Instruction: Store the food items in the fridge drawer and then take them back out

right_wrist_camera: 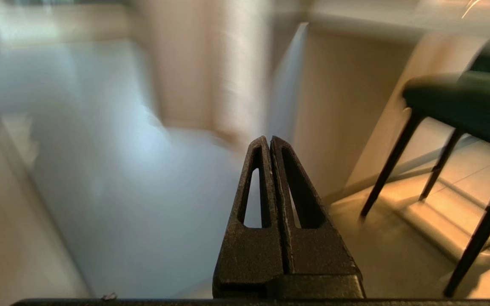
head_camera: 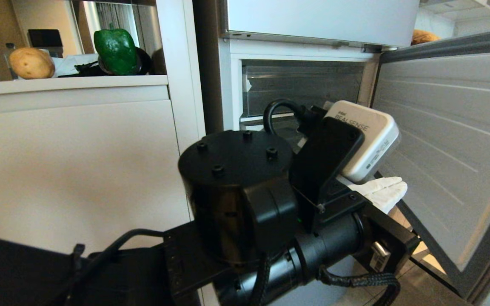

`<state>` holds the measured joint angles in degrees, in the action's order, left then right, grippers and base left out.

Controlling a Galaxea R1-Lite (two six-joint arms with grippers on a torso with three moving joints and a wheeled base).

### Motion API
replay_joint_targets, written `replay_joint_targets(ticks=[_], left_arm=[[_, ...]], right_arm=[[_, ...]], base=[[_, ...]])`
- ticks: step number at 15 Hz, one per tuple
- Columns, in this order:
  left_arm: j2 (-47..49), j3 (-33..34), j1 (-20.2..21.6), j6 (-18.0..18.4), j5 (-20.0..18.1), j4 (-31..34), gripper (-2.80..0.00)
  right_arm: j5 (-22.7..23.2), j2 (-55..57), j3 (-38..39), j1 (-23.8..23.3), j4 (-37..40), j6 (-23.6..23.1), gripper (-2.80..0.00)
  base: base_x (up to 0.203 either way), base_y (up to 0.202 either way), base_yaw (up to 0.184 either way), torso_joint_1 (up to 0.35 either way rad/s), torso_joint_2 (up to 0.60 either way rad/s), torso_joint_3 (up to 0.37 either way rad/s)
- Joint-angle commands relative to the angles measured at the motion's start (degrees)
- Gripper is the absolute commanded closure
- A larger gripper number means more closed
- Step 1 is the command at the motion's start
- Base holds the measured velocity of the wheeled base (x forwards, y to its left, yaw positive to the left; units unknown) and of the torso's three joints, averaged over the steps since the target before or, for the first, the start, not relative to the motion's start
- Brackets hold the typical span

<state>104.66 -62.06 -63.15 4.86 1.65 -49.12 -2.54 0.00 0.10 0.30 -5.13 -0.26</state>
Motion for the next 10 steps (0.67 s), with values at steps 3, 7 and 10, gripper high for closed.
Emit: replay_joint_targets(ticks=[3, 7, 10], left_arm=[[0.5, -0.3, 0.6, 0.1, 1.0, -0.4, 0.0], [0.5, 0.5, 0.5, 0.2, 1.2, -1.0, 0.0], [0.5, 1.0, 1.3, 0.2, 3.8, -1.2, 0.0]], right_arm=[[-4.2, 0.1, -3.9, 0.0, -28.5, -11.4, 0.0], [-3.3, 0.1, -2.7, 0.0, -21.8, -13.4, 0.0], [-3.8, 0.1, -1.5, 0.0, -4.6, -11.1, 0.0]], base=[[0.0, 0.0, 0.0, 0.0, 0.0, 0.0], [0.0, 0.0, 0.0, 0.0, 0.0, 0.0], [0.0, 0.0, 0.0, 0.0, 0.0, 0.0]])
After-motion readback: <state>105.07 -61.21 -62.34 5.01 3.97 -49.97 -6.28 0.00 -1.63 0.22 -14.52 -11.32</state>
